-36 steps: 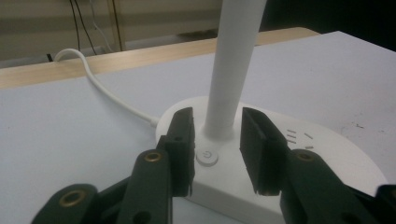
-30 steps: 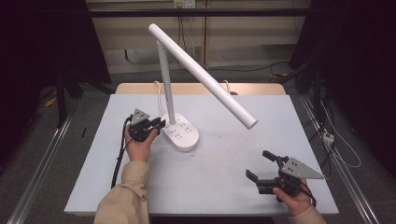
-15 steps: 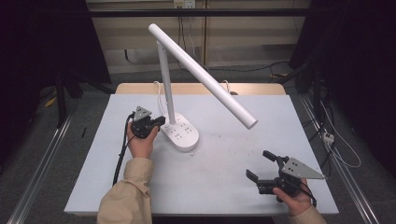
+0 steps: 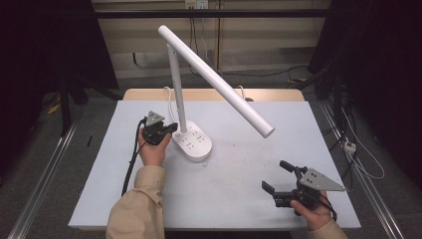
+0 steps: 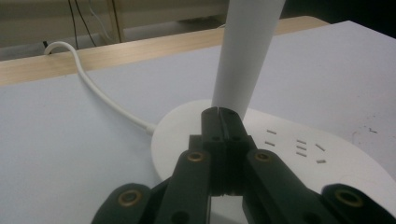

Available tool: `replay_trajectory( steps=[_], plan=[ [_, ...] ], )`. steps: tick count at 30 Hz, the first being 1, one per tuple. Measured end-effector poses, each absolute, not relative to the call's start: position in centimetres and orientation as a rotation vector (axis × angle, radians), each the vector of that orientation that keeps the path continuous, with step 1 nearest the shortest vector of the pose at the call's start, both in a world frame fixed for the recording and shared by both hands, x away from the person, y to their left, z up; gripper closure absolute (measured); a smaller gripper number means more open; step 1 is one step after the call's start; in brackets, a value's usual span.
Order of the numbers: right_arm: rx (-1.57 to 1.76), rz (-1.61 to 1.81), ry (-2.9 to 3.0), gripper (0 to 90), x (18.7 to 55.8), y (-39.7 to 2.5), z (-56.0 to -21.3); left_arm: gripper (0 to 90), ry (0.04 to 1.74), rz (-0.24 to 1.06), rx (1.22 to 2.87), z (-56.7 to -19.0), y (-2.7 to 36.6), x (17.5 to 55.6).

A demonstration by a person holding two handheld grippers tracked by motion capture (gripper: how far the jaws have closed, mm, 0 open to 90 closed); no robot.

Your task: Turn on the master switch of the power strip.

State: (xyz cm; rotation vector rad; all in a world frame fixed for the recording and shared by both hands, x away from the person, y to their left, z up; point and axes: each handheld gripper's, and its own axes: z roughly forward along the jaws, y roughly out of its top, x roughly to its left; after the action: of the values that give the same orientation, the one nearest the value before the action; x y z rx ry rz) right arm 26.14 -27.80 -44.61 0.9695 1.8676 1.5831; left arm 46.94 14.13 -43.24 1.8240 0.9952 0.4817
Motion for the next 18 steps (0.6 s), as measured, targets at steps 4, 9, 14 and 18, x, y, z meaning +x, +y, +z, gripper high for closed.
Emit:
replay_trajectory(
  steps=[4, 9, 14, 18],
  plan=[
    [0.968, 1.582, 1.868, 5.1, 26.1, -27.8, -44.6, 90.0, 1.005, 0.485, 1.822, -43.5, 14.1, 47.1],
    [0.969, 1.584, 1.864, 5.1, 26.1, -27.8, -44.6, 90.0, 1.014, 0.486, 1.834, -43.8, 13.9, 47.1],
    [0.968, 1.583, 1.864, 5.1, 26.1, -27.8, -44.6, 90.0, 1.017, 0.483, 1.841, -44.2, 13.6, 47.2],
    [0.967, 1.583, 1.866, 5.1, 26.1, -27.8, -44.6, 90.0, 1.02, 0.481, 1.845, -44.3, 13.5, 47.2]
  ],
)
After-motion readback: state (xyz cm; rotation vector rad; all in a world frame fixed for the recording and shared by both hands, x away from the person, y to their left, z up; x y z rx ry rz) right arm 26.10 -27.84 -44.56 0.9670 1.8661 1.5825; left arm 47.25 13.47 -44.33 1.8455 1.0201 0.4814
